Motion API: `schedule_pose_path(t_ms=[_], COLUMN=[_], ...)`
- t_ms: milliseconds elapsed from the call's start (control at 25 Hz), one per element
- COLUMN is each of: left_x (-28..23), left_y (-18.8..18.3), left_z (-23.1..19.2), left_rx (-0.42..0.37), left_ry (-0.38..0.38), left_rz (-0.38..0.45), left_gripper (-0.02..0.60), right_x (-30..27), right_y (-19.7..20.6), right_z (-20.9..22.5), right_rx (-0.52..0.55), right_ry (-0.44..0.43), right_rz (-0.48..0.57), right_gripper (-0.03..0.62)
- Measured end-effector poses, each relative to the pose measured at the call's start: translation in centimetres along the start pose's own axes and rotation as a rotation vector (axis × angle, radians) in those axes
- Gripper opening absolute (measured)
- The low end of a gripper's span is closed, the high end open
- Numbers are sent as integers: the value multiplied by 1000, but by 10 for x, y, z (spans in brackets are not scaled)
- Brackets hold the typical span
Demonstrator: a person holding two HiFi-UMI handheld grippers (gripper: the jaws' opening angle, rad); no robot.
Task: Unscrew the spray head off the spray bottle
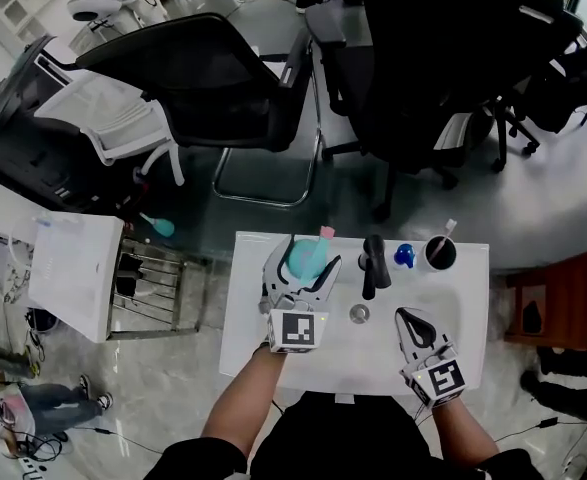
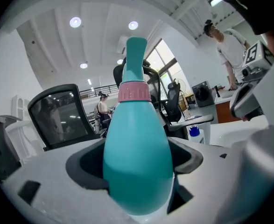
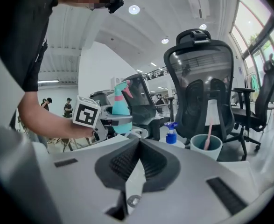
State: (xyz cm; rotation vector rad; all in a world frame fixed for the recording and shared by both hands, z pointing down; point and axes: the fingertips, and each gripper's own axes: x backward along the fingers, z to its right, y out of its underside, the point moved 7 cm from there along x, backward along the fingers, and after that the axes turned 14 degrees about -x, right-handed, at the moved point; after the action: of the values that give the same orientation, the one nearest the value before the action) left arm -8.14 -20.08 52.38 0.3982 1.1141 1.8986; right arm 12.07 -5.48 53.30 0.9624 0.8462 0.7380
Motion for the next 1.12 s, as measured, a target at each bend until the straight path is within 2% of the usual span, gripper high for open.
schedule_pose_path(t_ms=[280,520,640,840,1120], left_x=[20,36,44,53,61], left_y=[-46,-67,-74,-85,-101], left_z=[1,10,13,18,29], left_rx=[-96,-135,-117,-54,-41], left_ry=[-5,-4,0,25,56], left_rz=[47,64,72,98,124], left_gripper=[400,399,400,399,400], right_x=[7,15,19,21,26], right_y=[-32,-54,-68,-86,-103], right_z=[-35,-60,-70,-86,-99], right_rx=[42,108,127,170,204], right_ry=[-178,-241,-253,-294,-328], right_rz=[25,78,116,120,153], right_gripper=[6,6,6,6,37])
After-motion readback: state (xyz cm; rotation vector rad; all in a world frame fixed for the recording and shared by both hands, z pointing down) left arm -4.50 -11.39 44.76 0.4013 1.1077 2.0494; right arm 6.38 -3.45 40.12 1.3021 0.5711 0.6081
